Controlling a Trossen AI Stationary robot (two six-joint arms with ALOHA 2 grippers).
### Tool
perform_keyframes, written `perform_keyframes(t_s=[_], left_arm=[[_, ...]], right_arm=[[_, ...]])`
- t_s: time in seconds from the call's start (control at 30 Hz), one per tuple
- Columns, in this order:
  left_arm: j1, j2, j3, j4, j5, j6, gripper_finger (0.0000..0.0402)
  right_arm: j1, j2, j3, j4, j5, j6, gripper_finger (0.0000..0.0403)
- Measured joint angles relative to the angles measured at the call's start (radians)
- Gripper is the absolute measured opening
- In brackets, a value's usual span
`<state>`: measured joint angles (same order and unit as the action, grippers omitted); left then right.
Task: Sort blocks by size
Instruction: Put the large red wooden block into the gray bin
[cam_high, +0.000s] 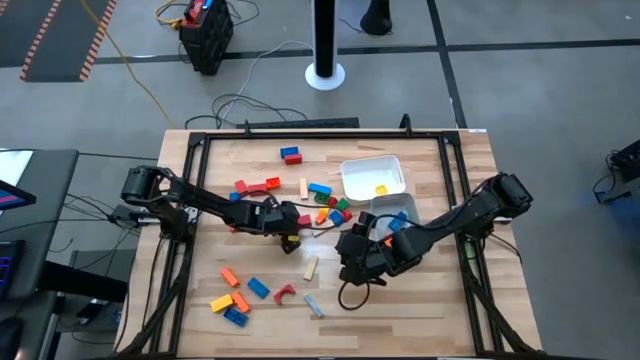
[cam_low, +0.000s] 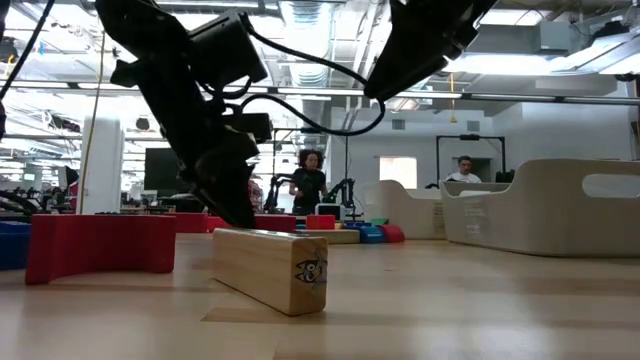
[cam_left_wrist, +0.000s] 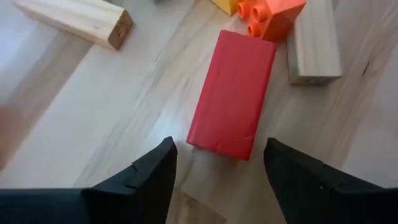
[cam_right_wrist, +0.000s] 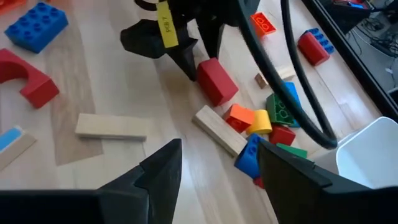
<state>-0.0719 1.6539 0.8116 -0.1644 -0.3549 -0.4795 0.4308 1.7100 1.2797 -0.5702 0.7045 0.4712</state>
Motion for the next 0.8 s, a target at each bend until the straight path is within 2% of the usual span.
perform_keyframes(t_s=[0.47,0.67,0.8], left_arm=[[-0.012,-0.024,0.014,0.027,-0.037,0.256,0.0227],[0.008,0.046,0.016,0.156,-0.008,0.350,0.0227],[0.016,0.084,0.016,0.176,0.003,0.363,0.0224]], right_arm=[[0.012,0.000,0.000,0.003,0.000,0.010,0.0234],[0.012,0.000,0.000,0.005,0.000,0.010,0.0234],[0.014,0.000,0.000,0.001,0.000,0.010,0.0234]])
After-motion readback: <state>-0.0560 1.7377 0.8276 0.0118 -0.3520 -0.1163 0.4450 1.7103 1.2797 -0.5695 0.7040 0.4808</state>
